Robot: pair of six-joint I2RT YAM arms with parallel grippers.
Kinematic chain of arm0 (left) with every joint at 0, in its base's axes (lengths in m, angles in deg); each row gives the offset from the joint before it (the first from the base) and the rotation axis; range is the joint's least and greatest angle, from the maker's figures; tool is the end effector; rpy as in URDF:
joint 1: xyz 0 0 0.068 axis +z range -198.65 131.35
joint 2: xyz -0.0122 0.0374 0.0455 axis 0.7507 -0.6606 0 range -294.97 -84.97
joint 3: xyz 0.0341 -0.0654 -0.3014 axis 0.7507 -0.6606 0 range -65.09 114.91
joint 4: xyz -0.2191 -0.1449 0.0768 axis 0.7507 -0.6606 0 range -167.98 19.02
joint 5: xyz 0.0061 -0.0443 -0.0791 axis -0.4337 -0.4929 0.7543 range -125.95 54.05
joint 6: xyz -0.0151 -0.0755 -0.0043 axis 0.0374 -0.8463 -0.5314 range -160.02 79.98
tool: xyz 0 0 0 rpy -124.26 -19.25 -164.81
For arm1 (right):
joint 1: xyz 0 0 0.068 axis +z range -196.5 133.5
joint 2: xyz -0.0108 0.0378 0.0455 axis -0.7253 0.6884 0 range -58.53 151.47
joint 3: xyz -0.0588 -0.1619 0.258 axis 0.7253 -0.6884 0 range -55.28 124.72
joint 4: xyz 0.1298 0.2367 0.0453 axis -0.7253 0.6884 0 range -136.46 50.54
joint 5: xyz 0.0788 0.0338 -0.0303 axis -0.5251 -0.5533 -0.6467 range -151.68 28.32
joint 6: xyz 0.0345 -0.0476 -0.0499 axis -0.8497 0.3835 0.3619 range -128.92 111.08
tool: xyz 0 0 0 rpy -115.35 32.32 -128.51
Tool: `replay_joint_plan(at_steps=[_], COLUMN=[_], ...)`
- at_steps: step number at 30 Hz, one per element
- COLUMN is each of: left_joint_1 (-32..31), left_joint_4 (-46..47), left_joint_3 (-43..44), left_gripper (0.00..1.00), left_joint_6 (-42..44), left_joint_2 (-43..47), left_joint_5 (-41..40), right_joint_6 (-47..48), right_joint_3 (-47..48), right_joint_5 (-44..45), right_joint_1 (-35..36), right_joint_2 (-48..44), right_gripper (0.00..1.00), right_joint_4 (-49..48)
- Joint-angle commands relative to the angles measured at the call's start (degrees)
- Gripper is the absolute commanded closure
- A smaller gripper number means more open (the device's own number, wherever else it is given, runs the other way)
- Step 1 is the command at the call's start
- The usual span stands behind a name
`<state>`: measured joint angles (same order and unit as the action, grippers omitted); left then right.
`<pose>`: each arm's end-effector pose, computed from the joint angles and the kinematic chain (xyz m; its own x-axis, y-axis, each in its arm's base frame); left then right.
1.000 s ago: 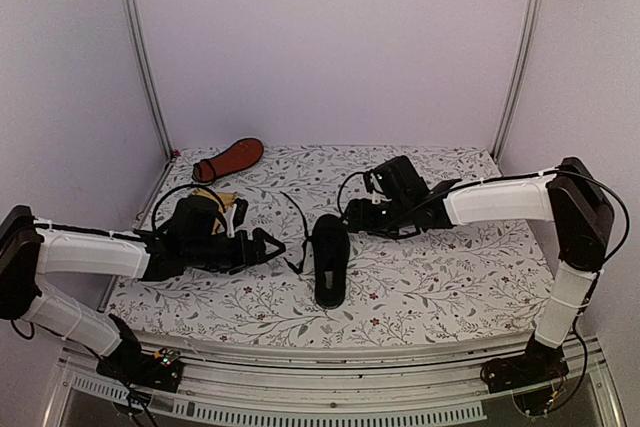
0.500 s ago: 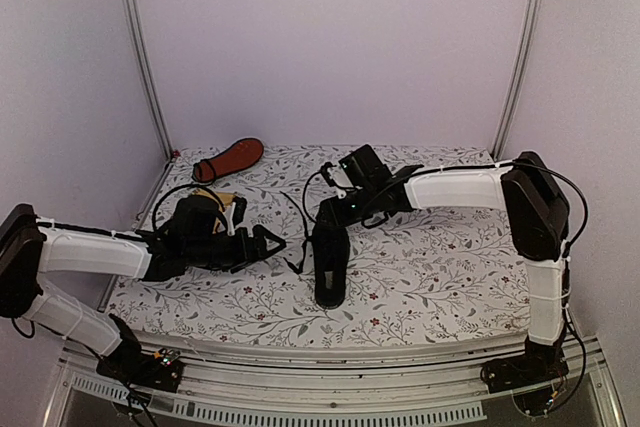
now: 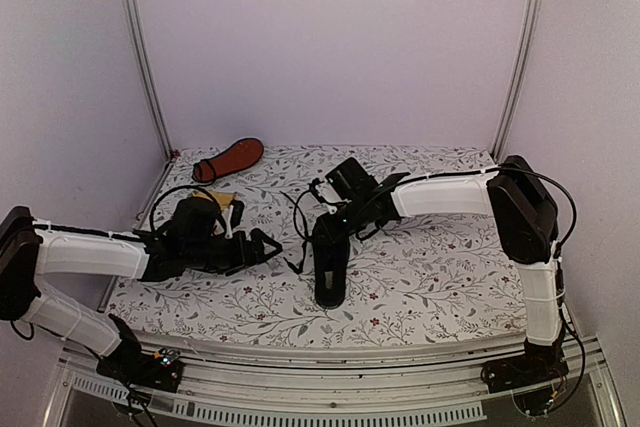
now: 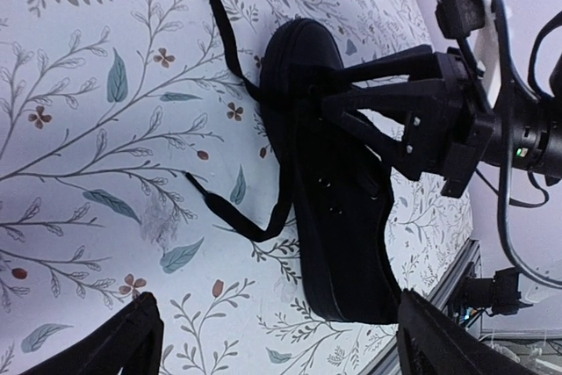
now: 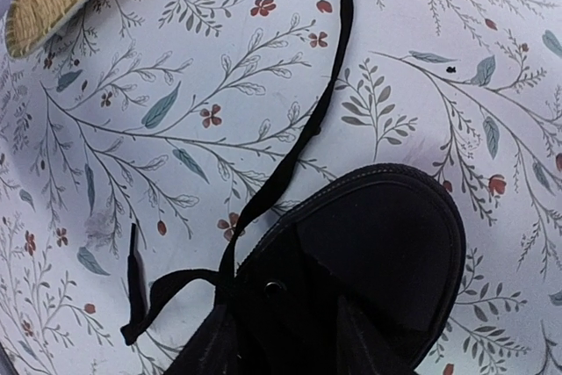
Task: Tie the shoes
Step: Adjust the shoelace on the shoe.
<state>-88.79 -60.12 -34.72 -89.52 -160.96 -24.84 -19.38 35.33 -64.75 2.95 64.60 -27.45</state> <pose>0.2088 -0.1926 0.1857 -0.8561 -0.2541 -0.4500 0.1580 0.7005 -0.6960 0.3368 0.3988 0.1694 -0.6422 -0.4718 -0.6041 -0.6750 0.7215 0.1540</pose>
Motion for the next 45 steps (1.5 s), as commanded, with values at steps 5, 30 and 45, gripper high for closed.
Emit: replay_joint_plan(at_steps=[5,30,45], left_joint_1=[-0.4,-0.4,-0.5], left_joint_4=[-2.5,-1.4,3.7], left_joint_3=[0.5,4.5,-0.3], left_gripper=[0.08,0.08,0.08], left_joint_6=[1.5,5.0,2.5], left_joint_2=[1.5,-4.6,2.8], left_joint_5=[-1.4,0.8,-4.7], right_joint_6=[-0.6,-39.0,-13.7], right_joint_3=[-0.9,-45.6,-32.0], right_joint_5=[2.3,3.6,-3.9], right_joint_1=[0.6,0.6,-3.8], right_joint_2=[-2.1,-32.4,-25.0], right_gripper=[0.92,0.85,0.5], right_joint_4=[0.0,-15.4,-13.3])
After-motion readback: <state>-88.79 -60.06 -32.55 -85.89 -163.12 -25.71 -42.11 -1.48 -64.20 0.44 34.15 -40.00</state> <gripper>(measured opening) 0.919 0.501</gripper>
